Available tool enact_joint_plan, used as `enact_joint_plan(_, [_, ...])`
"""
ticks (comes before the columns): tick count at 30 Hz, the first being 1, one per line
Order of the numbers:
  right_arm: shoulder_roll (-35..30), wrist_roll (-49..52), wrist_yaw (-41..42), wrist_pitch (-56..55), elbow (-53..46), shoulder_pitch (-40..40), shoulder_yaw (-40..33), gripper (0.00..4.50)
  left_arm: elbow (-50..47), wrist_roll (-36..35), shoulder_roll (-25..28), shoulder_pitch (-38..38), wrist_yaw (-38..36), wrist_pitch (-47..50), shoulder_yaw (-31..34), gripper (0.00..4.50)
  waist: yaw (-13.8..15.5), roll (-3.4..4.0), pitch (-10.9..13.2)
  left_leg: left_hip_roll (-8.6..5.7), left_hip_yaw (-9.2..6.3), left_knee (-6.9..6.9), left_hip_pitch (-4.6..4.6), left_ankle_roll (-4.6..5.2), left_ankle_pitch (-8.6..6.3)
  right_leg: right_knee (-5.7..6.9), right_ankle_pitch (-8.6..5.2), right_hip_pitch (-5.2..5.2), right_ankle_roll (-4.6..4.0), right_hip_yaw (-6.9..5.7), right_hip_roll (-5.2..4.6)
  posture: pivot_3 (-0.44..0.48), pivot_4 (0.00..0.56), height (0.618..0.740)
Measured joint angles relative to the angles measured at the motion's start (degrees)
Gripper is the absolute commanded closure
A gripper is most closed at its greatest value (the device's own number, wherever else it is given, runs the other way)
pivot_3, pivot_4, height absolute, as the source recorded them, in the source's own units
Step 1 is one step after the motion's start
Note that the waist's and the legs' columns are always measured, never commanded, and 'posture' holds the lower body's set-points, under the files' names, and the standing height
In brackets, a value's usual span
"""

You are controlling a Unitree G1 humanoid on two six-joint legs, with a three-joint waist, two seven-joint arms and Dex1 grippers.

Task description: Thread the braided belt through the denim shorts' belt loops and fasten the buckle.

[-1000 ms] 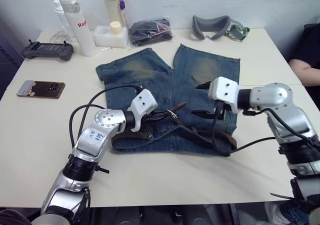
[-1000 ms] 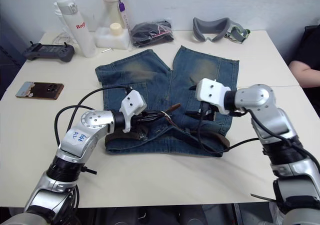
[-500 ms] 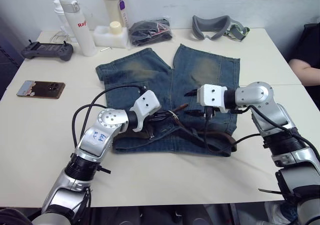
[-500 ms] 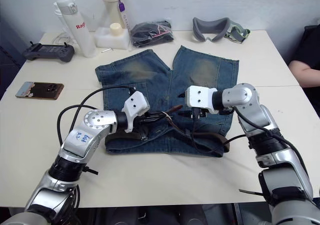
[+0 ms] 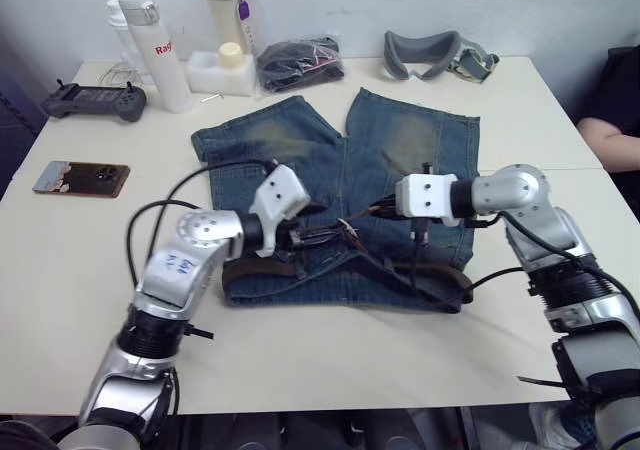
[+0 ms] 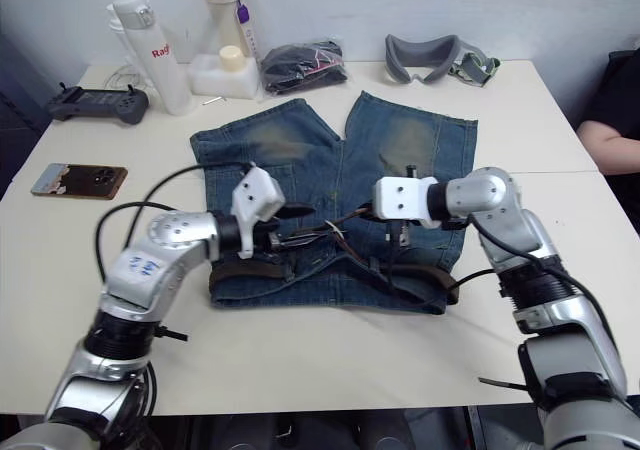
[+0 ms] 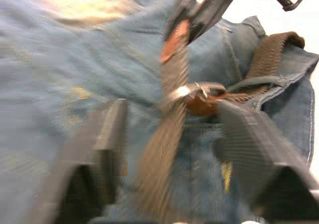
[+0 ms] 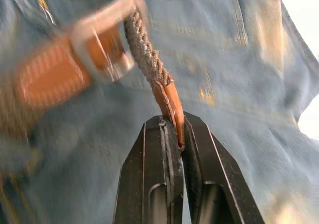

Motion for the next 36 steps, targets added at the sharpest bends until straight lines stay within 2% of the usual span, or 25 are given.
enact_joint_plan(3, [-2.07,0.13,0.04,-1.66,1.32,0.02,-1.76,4.50,-0.14,-2.62,1.62,-0.02,-0.10,2.21,4.23,0.01,0.00,0.00,0.00,-0.02,0.00,0.01,0.01,0.00,0.00,0.00,0.00,0.01,0.00,0.00,0.00,0.000,0.150,0.739])
enact_joint_plan(9, [-4.09,1.38,0.33,-1.78,3.02,-0.84,-4.14,4.50,0.39,-3.77,0.88,-3.86,1.22,3.95,4.42,0.01,0.11,0.00,0.00,-0.05,0.01,0.03,-0.01,0.00,0.00,0.01,0.01,0.02,0.02,0.00,0.03,0.000,0.150,0.739])
enact_joint_plan(15, [-1.98,3.90,1.43,4.68,-2.40,-2.12,-4.65,4.50,3.72,-0.46,-6.28,-8.71,3.40,1.04,-4.89,0.01,0.14,0.00,0.00,-0.06,0.00,0.07,-0.01,0.00,0.00,0.03,0.01,0.03,0.02,0.00,0.10,0.000,0.150,0.739])
enact_joint_plan(18, [-1.61,4.13,1.51,7.25,-4.47,-2.09,-4.46,4.50,5.64,1.76,-7.92,-10.21,3.92,-0.77,-8.31,0.01,-0.07,0.00,0.00,-0.01,0.03,0.06,0.01,0.00,0.00,0.03,0.01,0.01,0.02,0.04,0.09,0.000,0.150,0.739])
enact_joint_plan(21, [-1.57,4.15,1.56,8.44,-5.88,-1.97,-4.46,4.50,8.91,3.96,-9.19,-12.06,5.65,-2.43,-8.74,0.82,-0.02,0.00,0.00,-0.02,0.02,0.07,0.01,-0.02,0.01,0.04,0.01,0.01,0.02,0.03,0.10,0.000,0.150,0.739])
enact_joint_plan(23, [-1.56,4.22,1.64,8.71,-6.57,-1.84,-4.46,4.50,9.67,4.96,-9.31,-12.43,5.84,-2.93,-9.23,1.58,0.03,0.00,0.00,-0.04,0.02,0.06,0.01,-0.01,0.01,0.03,0.01,0.01,0.02,0.03,0.10,0.000,0.150,0.739])
enact_joint_plan(25, [-1.56,4.26,1.70,9.39,-6.88,-1.65,-4.46,4.50,10.10,5.57,-9.73,-12.43,5.82,-3.03,-9.84,2.60,0.12,0.00,0.00,-0.04,0.03,0.06,0.00,-0.01,0.01,0.02,0.01,0.01,0.02,0.02,0.10,0.000,0.150,0.739])
enact_joint_plan(28, [-1.55,4.25,1.62,9.56,-7.34,-1.23,-4.46,4.50,10.72,5.70,-10.69,-12.43,5.63,-2.98,-10.39,3.65,0.14,0.00,0.00,-0.05,0.02,0.08,-0.01,-0.01,0.01,0.03,0.01,0.01,0.02,0.02,0.09,0.000,0.150,0.739])
enact_joint_plan(29, [-1.51,4.25,1.48,9.56,-7.41,-1.09,-4.46,4.50,10.72,5.71,-10.79,-12.43,5.39,-2.89,-10.52,4.19,0.13,0.00,0.00,-0.05,0.02,0.08,-0.01,-0.01,0.01,0.04,0.01,0.01,0.02,0.02,0.09,0.000,0.150,0.739])
enact_joint_plan(30, [-1.50,4.28,1.36,9.69,-7.42,-0.91,-4.47,4.50,10.72,5.71,-10.84,-12.43,5.29,-2.71,-10.50,4.42,0.13,0.00,0.00,-0.05,0.02,0.08,-0.01,-0.01,0.01,0.04,0.01,0.01,0.02,0.02,0.10,0.000,0.150,0.739])
enact_joint_plan(32, [-1.35,4.78,1.18,11.37,-7.78,-0.46,-4.59,4.50,10.73,5.68,-11.18,-12.41,5.38,-1.91,-10.44,4.42,0.07,0.00,0.00,-0.04,0.02,0.08,-0.01,-0.01,0.01,0.04,0.01,0.01,0.02,0.02,0.09,0.000,0.150,0.739])
enact_joint_plan(33, [-1.24,5.04,1.07,12.32,-8.02,-0.30,-4.70,3.63,10.74,5.66,-11.36,-12.39,5.51,-1.57,-10.29,4.50,0.05,0.00,0.00,-0.03,0.02,0.08,-0.01,-0.01,0.01,0.05,0.01,0.01,0.02,0.02,0.09,0.000,0.150,0.739])
enact_joint_plan(34, [-0.91,6.11,1.01,14.44,-8.78,0.03,-5.17,3.41,10.78,5.34,-11.85,-12.33,6.04,-0.53,-9.57,4.50,0.05,0.00,0.00,-0.02,0.02,0.08,-0.01,-0.01,0.01,0.05,0.01,0.01,0.02,0.03,0.08,0.000,0.150,0.739])
enact_joint_plan(36, [-0.68,7.48,1.12,17.32,-10.57,0.84,-5.50,2.53,10.85,4.57,-12.59,-12.29,6.68,0.98,-8.39,4.50,0.11,0.00,0.00,-0.02,0.00,0.09,-0.01,-0.01,0.01,0.06,0.01,0.01,0.02,0.01,0.08,0.000,0.150,0.739])
